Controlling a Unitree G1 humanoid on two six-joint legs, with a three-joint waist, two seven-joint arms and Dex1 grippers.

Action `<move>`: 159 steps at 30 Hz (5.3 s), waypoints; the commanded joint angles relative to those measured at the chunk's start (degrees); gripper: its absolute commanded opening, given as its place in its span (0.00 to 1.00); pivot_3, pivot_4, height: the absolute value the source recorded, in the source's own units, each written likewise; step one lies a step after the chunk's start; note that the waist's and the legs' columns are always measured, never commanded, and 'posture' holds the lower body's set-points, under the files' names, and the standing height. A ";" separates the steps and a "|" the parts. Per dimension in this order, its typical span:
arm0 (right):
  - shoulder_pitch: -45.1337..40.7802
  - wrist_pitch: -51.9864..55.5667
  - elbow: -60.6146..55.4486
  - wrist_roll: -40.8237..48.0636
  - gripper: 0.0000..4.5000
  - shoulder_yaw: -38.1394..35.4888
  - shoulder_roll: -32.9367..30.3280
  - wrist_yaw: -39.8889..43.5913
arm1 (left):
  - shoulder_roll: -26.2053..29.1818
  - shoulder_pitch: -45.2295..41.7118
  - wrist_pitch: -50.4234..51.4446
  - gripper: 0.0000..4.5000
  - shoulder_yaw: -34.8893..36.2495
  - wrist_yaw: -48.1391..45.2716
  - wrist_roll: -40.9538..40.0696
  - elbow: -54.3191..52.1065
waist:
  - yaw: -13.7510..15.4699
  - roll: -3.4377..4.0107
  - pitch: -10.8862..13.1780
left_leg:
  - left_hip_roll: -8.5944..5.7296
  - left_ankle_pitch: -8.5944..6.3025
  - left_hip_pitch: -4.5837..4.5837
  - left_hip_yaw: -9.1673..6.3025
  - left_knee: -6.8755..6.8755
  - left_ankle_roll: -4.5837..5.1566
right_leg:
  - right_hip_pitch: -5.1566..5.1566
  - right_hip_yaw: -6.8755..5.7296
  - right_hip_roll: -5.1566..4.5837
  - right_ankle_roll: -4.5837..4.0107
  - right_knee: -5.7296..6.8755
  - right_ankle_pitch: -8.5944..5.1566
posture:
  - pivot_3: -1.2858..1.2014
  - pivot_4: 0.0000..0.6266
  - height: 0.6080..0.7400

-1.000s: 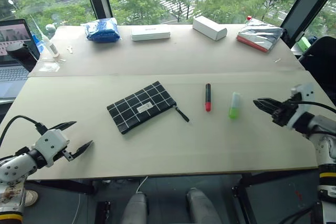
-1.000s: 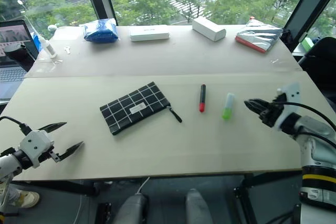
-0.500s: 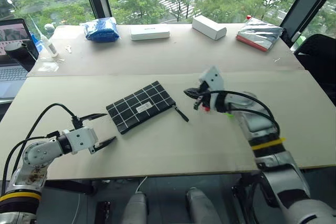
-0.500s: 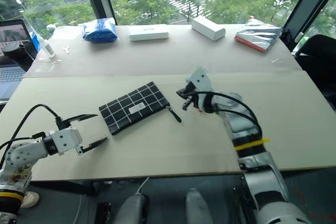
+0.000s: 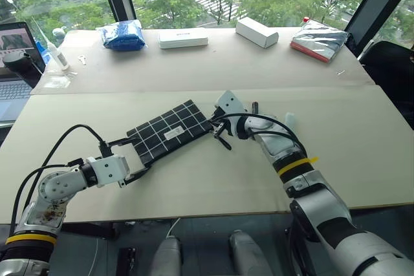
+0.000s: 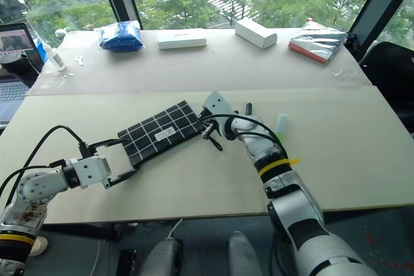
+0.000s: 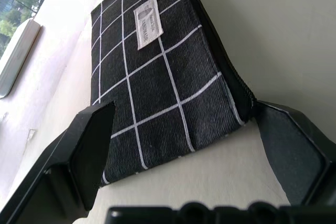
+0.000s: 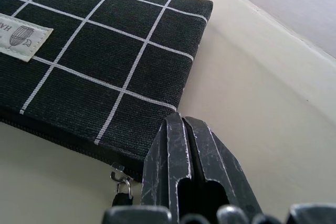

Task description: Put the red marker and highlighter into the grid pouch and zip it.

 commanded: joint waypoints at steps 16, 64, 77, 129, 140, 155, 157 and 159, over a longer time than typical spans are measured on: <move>-1.42 0.01 -5.49 1.93 0.01 -3.09 3.79 1.62 | 3.85 5.93 7.04 1.00 2.68 -3.93 -6.54 -4.56 | -0.83 0.00 0.00 | 0.06 0.00 0.03 0.01 -0.05 0.00 | -0.16 -0.12 0.01 -0.02 0.25 -0.01 | 0.52 0.24 1.00; -2.06 -7.67 8.50 -9.88 0.01 3.70 5.41 -1.32 | 1.66 -8.62 -16.11 1.00 -4.19 -3.87 -1.59 18.77 | -1.10 -0.06 -0.11 | 0.04 0.00 0.21 -0.02 -0.02 0.00 | 0.00 -0.20 -0.01 -0.05 0.34 -0.04 | 0.52 0.24 1.00; -1.73 -7.33 8.10 -9.81 0.00 3.43 5.12 -1.45 | -1.21 -13.20 -22.26 0.47 -8.63 -4.51 0.04 24.32 | -0.78 -0.05 -0.15 | 0.02 0.00 0.21 -0.02 0.03 0.01 | 0.01 -0.20 -0.01 -0.05 0.37 -0.04 | 0.52 0.24 1.00; 0.23 6.05 -4.40 5.99 0.70 -5.27 1.66 -1.25 | -11.69 -1.87 13.37 0.00 1.30 2.06 -15.99 -5.09 | -1.40 0.01 -0.19 | 0.03 0.00 0.00 -0.03 0.02 0.01 | -0.17 -0.18 -0.01 -0.05 0.29 -0.04 | 0.52 0.24 1.00; -0.06 2.90 -0.74 5.72 0.24 -5.98 3.19 -0.87 | -11.88 -2.52 14.48 0.00 1.58 2.31 -15.98 -5.34 | -1.41 0.01 -0.19 | 0.03 0.00 -0.01 -0.03 0.03 0.01 | -0.16 -0.18 -0.01 -0.05 0.29 -0.04 | 0.52 0.24 1.00; 5.23 7.14 -16.77 7.46 0.01 2.50 4.93 11.98 | -12.81 -3.86 14.89 0.00 0.98 2.82 -15.35 -4.64 | -1.41 0.01 -0.19 | 0.03 0.00 0.00 -0.04 0.03 0.01 | -0.17 -0.19 -0.01 -0.05 0.30 -0.04 | 0.52 0.24 1.00; 4.96 9.10 -18.32 8.20 0.01 3.03 7.30 11.24 | -12.96 -3.53 14.86 0.00 0.84 2.85 -15.23 -4.93 | -1.44 0.01 -0.19 | 0.04 0.00 0.00 -0.04 0.03 0.01 | -0.17 -0.19 0.00 -0.05 0.31 -0.04 | 0.52 0.24 1.00; 6.02 11.24 -21.27 9.32 0.01 4.15 9.69 11.32 | -13.10 -3.32 14.95 0.00 0.85 2.90 -15.20 -5.20 | -1.45 0.01 -0.19 | 0.04 0.00 0.01 -0.04 0.02 0.01 | -0.18 -0.20 0.00 -0.05 0.31 -0.04 | 0.52 0.24 1.00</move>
